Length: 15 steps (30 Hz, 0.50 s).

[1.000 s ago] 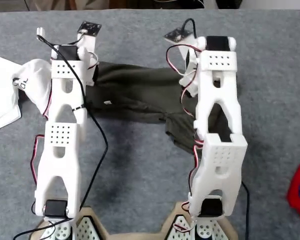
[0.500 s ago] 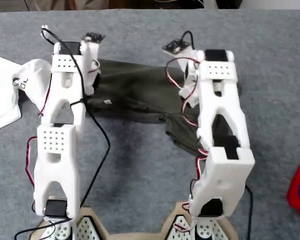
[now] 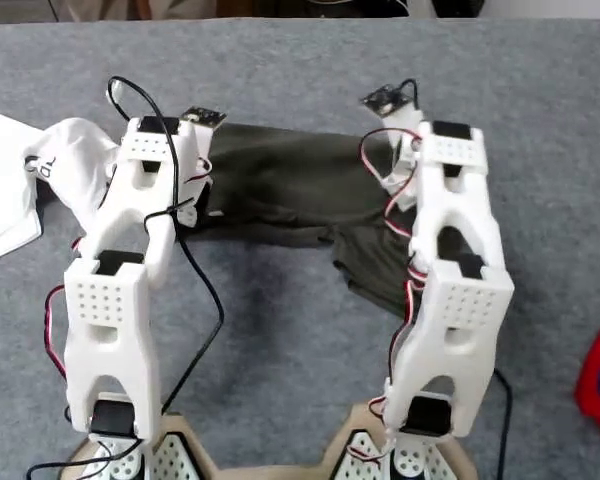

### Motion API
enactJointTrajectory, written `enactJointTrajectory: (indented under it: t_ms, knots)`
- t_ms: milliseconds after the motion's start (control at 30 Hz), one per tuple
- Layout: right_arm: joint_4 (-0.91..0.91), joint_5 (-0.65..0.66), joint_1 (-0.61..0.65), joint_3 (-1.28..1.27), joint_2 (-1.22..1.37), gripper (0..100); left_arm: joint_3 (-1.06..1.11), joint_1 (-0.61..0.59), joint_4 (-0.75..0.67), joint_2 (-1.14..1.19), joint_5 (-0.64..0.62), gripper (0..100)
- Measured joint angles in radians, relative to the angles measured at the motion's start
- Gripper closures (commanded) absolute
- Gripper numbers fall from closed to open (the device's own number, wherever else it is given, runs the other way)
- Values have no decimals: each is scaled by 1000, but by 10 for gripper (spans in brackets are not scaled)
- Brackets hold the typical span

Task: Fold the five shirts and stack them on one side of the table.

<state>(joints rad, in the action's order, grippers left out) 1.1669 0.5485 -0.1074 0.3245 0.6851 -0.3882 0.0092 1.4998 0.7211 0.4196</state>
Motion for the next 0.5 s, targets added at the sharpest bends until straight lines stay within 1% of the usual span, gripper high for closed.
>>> enactJointTrajectory:
  t_ms: [100,233,400,500]
  knots:
    - [32,14,-34,77,34,969,8,-9,41,0,41,980]
    - [120,54,-55,180,72,969,9,-31,84,5,83,980]
    - [244,78,-51,318,81,966,38,-46,107,-41,118,980]
    - [342,110,-21,420,81,965,41,-49,114,-89,117,980]
